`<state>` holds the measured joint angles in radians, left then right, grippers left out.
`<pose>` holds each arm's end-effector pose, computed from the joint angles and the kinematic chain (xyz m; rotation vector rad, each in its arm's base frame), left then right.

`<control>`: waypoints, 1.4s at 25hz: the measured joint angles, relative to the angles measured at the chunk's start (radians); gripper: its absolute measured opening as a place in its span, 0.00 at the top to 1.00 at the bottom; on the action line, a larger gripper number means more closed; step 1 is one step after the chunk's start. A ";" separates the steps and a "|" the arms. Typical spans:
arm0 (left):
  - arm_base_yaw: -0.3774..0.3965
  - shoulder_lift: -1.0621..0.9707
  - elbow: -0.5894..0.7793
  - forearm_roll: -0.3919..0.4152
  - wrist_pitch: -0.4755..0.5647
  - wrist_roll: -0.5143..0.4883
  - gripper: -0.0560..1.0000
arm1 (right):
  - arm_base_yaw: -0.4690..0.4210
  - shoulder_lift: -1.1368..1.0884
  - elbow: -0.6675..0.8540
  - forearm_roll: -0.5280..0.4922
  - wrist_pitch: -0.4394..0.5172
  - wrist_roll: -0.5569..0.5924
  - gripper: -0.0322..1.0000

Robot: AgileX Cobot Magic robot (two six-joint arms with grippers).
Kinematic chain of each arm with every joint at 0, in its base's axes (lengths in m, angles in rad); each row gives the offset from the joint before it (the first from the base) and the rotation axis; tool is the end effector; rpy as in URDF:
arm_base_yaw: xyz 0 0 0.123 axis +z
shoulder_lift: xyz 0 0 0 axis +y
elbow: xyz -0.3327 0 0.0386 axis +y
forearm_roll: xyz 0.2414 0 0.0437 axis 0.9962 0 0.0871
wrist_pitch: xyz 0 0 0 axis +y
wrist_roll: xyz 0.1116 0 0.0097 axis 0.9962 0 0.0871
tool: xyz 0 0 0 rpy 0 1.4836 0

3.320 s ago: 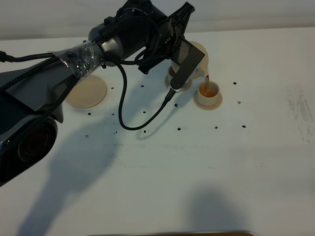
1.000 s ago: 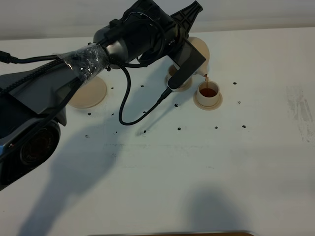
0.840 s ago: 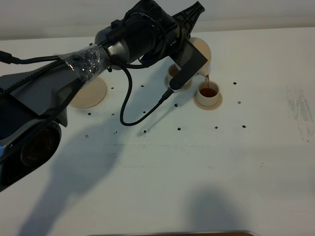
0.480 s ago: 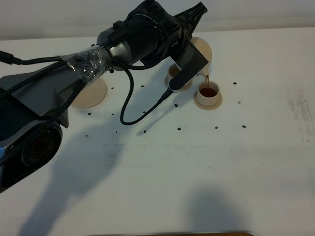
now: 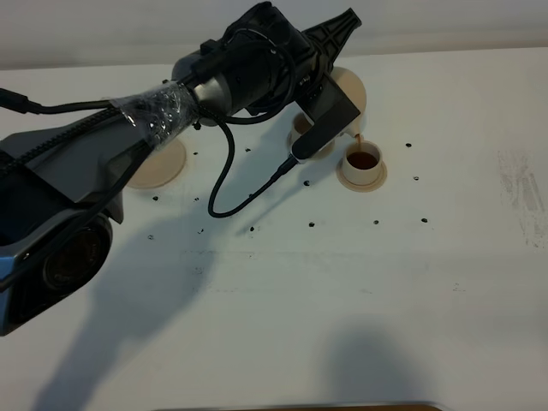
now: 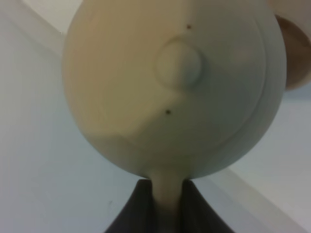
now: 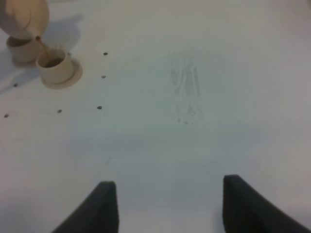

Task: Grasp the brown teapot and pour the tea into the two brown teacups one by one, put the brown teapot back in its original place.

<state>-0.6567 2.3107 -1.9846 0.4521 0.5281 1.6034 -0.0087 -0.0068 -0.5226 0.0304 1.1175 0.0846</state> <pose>0.4724 -0.3330 0.2345 2.3553 0.7091 0.9051 -0.0484 0.0035 0.2652 0.0937 2.0702 0.0831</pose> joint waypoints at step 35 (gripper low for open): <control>-0.011 0.002 0.000 0.022 -0.030 0.035 0.87 | 0.000 0.000 0.001 0.000 0.000 0.000 0.50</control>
<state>-0.6677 2.3131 -1.9846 0.4745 0.4982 1.6379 -0.0087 -0.0068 -0.5218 0.0304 1.1175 0.0846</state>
